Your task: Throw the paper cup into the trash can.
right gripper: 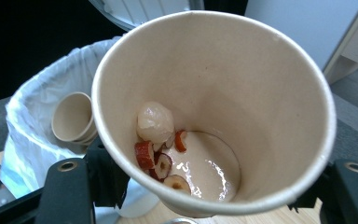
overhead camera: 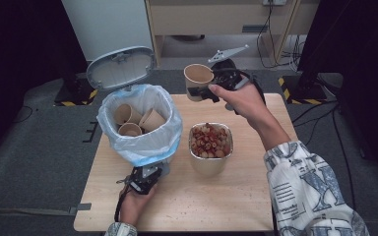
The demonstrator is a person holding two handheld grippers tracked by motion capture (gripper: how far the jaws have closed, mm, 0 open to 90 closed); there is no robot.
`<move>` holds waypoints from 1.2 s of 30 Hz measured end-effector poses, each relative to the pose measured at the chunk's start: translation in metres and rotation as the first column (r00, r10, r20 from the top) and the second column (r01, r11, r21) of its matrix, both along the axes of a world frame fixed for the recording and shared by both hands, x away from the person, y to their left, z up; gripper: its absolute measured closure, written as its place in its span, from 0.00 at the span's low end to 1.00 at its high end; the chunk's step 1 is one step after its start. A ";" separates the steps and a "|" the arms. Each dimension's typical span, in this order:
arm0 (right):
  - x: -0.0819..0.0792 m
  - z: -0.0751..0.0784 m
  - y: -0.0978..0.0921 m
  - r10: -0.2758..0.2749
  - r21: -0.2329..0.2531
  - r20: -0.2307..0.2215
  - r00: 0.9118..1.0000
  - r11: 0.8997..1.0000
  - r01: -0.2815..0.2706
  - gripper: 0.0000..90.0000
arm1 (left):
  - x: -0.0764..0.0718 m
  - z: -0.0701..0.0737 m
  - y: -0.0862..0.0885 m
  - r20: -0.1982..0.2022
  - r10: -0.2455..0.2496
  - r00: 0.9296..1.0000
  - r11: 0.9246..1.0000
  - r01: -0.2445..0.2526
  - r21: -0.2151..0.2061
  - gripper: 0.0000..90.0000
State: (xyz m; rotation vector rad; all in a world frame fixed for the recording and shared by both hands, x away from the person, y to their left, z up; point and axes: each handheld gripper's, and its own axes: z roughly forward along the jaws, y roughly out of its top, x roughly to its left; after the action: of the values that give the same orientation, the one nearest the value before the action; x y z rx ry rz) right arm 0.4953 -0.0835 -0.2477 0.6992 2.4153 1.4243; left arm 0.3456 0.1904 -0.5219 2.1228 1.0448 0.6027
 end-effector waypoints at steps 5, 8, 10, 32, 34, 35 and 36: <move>-0.001 0.001 0.017 0.025 -0.002 0.002 1.000 1.000 -0.025 0.35 | 0.000 0.000 0.000 -0.001 -0.001 1.000 1.000 0.001 -0.001 1.00; 0.000 0.001 0.026 0.036 -0.007 0.004 0.999 0.999 -0.036 0.35 | 0.000 0.000 0.000 -0.001 -0.001 1.000 1.000 0.001 -0.001 1.00; 0.000 0.000 0.031 0.038 -0.003 0.001 0.999 0.999 -0.038 0.35 | 0.000 0.000 0.000 -0.003 -0.002 1.000 1.000 0.002 -0.001 1.00; -0.003 -0.009 0.072 0.105 -0.002 -0.020 0.994 0.994 -0.105 0.34 | 0.001 0.000 0.000 -0.003 -0.002 1.000 1.000 0.002 -0.002 1.00; -0.004 -0.010 0.076 0.111 0.002 -0.019 0.994 0.994 -0.111 0.34 | 0.000 0.000 0.000 -0.003 -0.002 1.000 1.000 0.002 -0.001 1.00; -0.004 -0.011 0.078 0.116 0.004 -0.021 0.993 0.993 -0.116 0.34 | 0.000 0.000 0.000 -0.003 -0.002 1.000 1.000 0.002 -0.001 1.00; -0.004 -0.011 0.080 0.119 0.003 -0.022 0.993 0.993 -0.119 0.34 | 0.000 0.000 0.000 -0.003 -0.002 1.000 1.000 0.002 -0.001 1.00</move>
State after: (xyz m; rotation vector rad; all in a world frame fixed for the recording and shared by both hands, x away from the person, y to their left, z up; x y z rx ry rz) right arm 0.4916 -0.0037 -0.2589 0.5825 2.5109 1.4707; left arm 0.3461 0.1906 -0.5215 2.1242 1.0439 0.5980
